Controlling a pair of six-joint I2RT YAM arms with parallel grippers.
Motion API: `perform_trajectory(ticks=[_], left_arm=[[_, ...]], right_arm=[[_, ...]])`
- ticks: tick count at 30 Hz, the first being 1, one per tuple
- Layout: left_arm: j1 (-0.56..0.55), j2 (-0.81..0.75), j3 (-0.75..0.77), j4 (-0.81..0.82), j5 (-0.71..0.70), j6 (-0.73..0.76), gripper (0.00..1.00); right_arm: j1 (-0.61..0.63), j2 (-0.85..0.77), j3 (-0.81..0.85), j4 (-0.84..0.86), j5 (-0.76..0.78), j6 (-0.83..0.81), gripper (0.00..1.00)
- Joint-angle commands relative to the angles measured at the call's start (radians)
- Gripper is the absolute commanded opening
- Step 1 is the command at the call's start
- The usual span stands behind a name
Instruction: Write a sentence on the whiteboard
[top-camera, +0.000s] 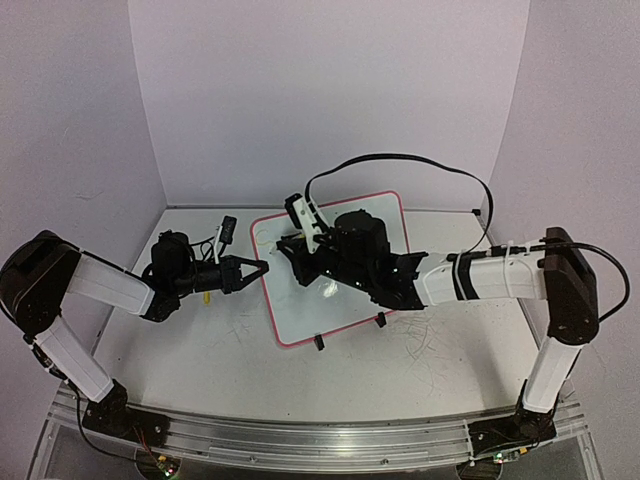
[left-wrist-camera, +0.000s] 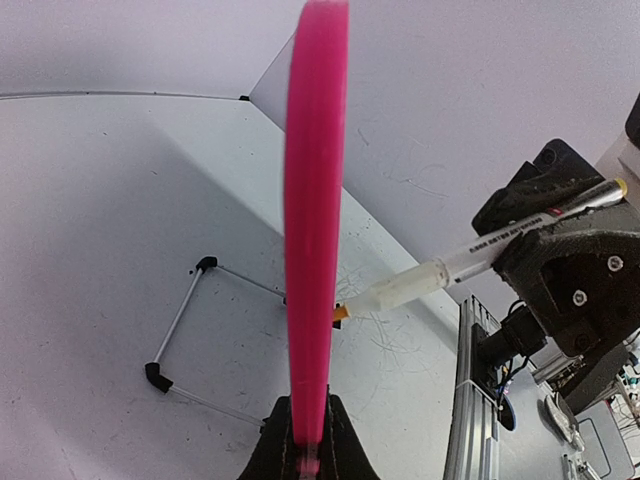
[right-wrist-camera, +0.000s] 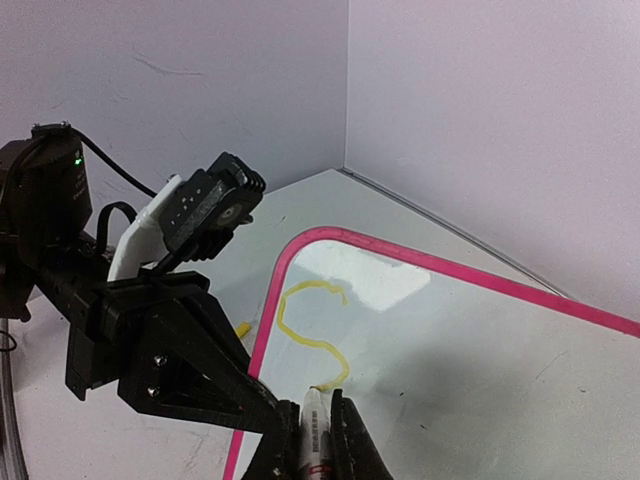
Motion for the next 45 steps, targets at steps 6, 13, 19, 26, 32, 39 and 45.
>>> perform_trajectory(ticks=[6, 13, 19, 26, 32, 39, 45], left_arm=[[-0.003, -0.021, 0.031, 0.008, 0.024, 0.029, 0.00], [-0.003, -0.023, 0.030, 0.005, 0.024, 0.029, 0.00], [-0.003, -0.022, 0.030, 0.004, 0.024, 0.030, 0.00], [-0.003, -0.021, 0.023, 0.000, 0.016, 0.035, 0.00], [-0.003, -0.024, 0.021, -0.015, 0.010, 0.044, 0.00], [-0.003, -0.032, 0.019, -0.035, 0.003, 0.048, 0.00], [-0.004, -0.034, 0.031, -0.057, 0.001, 0.050, 0.00]], right_arm=[[0.010, 0.044, 0.070, 0.001, -0.009, 0.016, 0.00], [0.010, 0.061, 0.100, 0.000, -0.004, 0.016, 0.00], [0.010, 0.063, 0.105, -0.004, -0.016, 0.014, 0.00], [0.010, -0.133, -0.030, 0.060, -0.169, 0.044, 0.00], [-0.071, -0.238, -0.149, 0.062, -0.226, -0.008, 0.00], [-0.070, -0.151, -0.051, 0.020, -0.195, -0.089, 0.00], [-0.047, -0.095, 0.001, 0.028, -0.156, -0.095, 0.00]])
